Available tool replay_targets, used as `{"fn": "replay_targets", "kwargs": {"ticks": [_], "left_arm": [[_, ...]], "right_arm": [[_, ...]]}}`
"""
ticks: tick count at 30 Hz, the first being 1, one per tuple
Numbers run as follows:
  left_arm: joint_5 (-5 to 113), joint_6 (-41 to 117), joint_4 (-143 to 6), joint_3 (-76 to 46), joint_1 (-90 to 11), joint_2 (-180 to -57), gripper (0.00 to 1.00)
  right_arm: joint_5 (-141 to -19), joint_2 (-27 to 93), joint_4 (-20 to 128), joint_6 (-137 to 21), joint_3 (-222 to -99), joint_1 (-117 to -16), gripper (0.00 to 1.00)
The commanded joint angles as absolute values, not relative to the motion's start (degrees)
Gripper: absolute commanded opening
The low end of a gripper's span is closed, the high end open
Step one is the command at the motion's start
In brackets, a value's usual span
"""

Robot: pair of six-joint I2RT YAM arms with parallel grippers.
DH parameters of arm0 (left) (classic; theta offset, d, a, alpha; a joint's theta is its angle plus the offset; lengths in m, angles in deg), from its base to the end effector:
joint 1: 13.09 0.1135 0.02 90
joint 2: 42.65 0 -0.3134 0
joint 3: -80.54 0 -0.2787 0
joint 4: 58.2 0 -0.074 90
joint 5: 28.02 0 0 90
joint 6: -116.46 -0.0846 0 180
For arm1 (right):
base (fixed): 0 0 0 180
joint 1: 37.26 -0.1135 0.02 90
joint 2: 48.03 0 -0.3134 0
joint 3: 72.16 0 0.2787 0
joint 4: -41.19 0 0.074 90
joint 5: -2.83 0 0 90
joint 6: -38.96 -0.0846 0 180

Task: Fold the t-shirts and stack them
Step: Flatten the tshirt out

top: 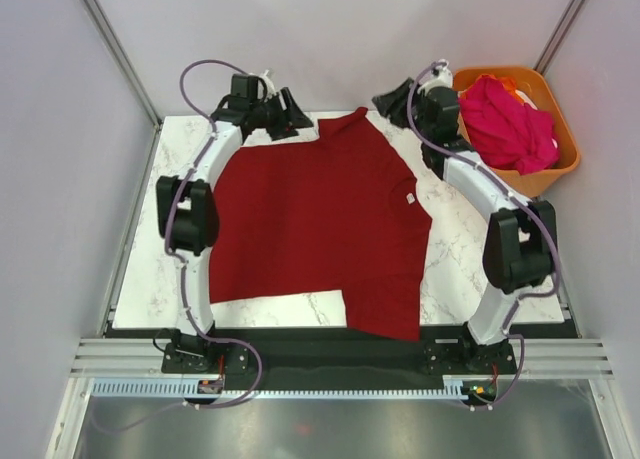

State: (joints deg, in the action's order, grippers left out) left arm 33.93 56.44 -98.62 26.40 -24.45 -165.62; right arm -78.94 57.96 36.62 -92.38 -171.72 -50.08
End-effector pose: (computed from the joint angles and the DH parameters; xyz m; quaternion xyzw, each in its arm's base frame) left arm 0.5675 -0.1546 0.2999 -0.0351 0.8761 -0.3548 0.3245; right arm 0.5248 0.1318 0.3784 0.1282 0.7069 0.3617 0.5942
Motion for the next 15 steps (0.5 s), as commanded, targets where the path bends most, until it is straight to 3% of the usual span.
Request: {"fn": "replay_targets", "kwargs": {"ticks": [1, 2, 5, 9, 15], "left_arm": [[19.2, 70.2, -79.5, 32.2, -25.0, -175.4, 0.69], [16.6, 73.5, -69.2, 33.9, -25.0, -180.4, 0.70], [18.0, 84.4, -59.1, 40.6, -26.1, -188.2, 0.70], [27.2, 88.2, -58.3, 53.3, -28.0, -201.5, 0.71], [43.9, 88.6, -55.3, 57.8, -29.5, -205.7, 0.73]], "right_arm": [[-75.4, 49.4, 44.3, -87.7, -160.7, -50.2, 0.47], [-74.6, 47.8, 43.3, -87.6, -155.7, -50.4, 0.45], [-74.7, 42.9, 44.3, -84.4, -149.8, -51.1, 0.42], [-77.2, 37.7, 49.7, -82.0, -146.1, -51.1, 0.40], [-77.2, 34.6, 51.2, -81.6, -143.7, -53.8, 0.38]]}}
